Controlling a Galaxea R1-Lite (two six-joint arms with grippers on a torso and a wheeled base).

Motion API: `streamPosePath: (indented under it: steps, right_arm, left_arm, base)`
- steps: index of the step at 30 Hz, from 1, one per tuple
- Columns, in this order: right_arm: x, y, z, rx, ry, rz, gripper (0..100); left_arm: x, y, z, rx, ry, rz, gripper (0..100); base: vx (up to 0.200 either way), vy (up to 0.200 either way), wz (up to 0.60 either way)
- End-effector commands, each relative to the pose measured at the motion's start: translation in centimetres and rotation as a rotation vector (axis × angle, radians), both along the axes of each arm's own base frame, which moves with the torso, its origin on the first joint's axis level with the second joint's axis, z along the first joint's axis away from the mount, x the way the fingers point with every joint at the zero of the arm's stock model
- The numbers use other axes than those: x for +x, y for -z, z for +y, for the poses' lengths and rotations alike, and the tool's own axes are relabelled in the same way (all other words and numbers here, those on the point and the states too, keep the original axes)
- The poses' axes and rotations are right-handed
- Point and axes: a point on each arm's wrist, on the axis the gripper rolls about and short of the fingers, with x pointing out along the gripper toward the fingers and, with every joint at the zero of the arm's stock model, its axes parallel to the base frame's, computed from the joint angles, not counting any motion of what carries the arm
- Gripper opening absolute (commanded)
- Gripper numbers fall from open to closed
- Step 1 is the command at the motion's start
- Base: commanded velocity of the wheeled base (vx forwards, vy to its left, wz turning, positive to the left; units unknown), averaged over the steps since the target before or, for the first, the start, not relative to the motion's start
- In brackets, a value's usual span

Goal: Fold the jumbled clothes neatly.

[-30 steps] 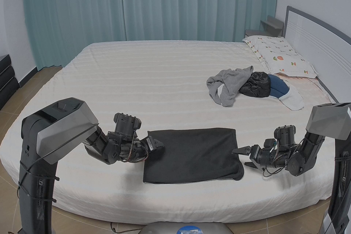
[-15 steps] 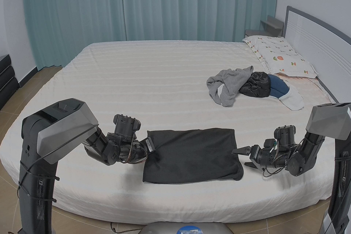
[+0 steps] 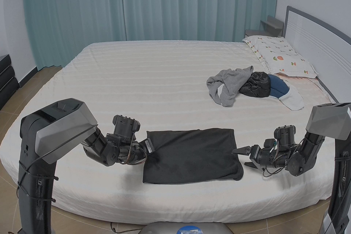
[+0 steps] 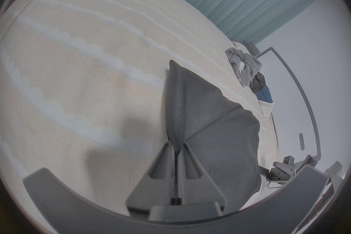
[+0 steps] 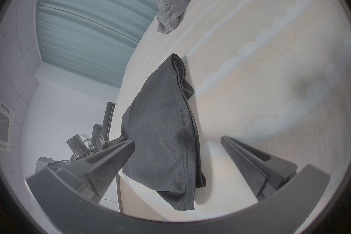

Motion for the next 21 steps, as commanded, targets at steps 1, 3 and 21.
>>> streamPosePath:
  steps: [1, 3, 21]
  right_arm:
    - [0.0, 0.02, 0.01, 0.0, -0.001, 0.0, 100]
    - [0.0, 0.02, 0.01, 0.0, -0.001, 0.0, 100]
    - [0.03, -0.06, -0.04, 0.002, 0.002, -0.004, 100]
  left_arm:
    - [-0.08, -0.42, 0.01, -0.006, -0.001, -0.006, 0]
    - [0.05, -0.48, 0.17, -0.011, -0.009, -0.006, 0]
    - [0.15, -0.72, 0.48, -0.035, -0.043, 0.007, 0]
  base:
    - [0.0, 0.0, 0.0]
    - [0.0, 0.0, 0.0]
    - [0.0, 0.144, 0.0]
